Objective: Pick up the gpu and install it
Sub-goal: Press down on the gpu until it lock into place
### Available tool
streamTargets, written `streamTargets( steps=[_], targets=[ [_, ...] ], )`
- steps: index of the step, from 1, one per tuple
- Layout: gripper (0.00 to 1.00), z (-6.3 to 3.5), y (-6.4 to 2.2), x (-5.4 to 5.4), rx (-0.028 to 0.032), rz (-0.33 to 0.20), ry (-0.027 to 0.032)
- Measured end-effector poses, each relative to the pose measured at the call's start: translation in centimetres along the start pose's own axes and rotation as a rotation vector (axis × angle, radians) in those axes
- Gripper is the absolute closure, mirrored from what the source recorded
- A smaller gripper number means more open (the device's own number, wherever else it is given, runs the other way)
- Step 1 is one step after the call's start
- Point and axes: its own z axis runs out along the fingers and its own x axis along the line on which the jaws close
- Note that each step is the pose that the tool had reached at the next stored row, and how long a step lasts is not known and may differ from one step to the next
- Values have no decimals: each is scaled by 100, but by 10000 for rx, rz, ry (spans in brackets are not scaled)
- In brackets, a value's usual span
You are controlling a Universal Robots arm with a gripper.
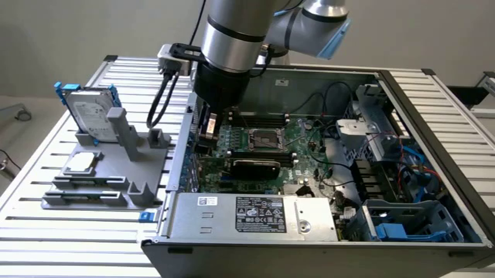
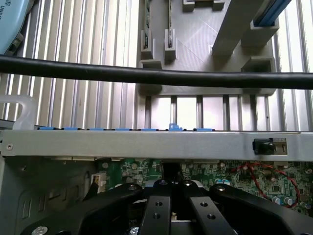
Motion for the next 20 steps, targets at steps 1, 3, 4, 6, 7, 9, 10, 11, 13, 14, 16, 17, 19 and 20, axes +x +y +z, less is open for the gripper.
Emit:
streamTargets(
  steps=[1,3,4,6,7,9,10,11,13,14,16,17,19,20],
  targets=[
    [89,0,0,-2,0,0,-1],
    [89,0,0,-6,0,2,0],
    [89,-1,0,-7,-1,2,1],
    [89,-1,0,-11,-1,3,0],
    [89,-1,0,-13,-1,3,0],
    [89,-1,0,-16,-2,4,0],
    [89,-2,0,-17,-2,5,1],
    [89,-2,0,-18,-3,5,0],
    [89,-2,-1,-20,-4,5,-1],
    [89,-2,-2,-21,-5,7,-1],
    [89,-3,-4,-22,-6,8,-1],
    [89,-4,-4,-23,-8,9,-1],
    [89,-6,-4,-24,-19,12,-5],
    [89,-10,-3,-24,-30,14,-6]
  ],
)
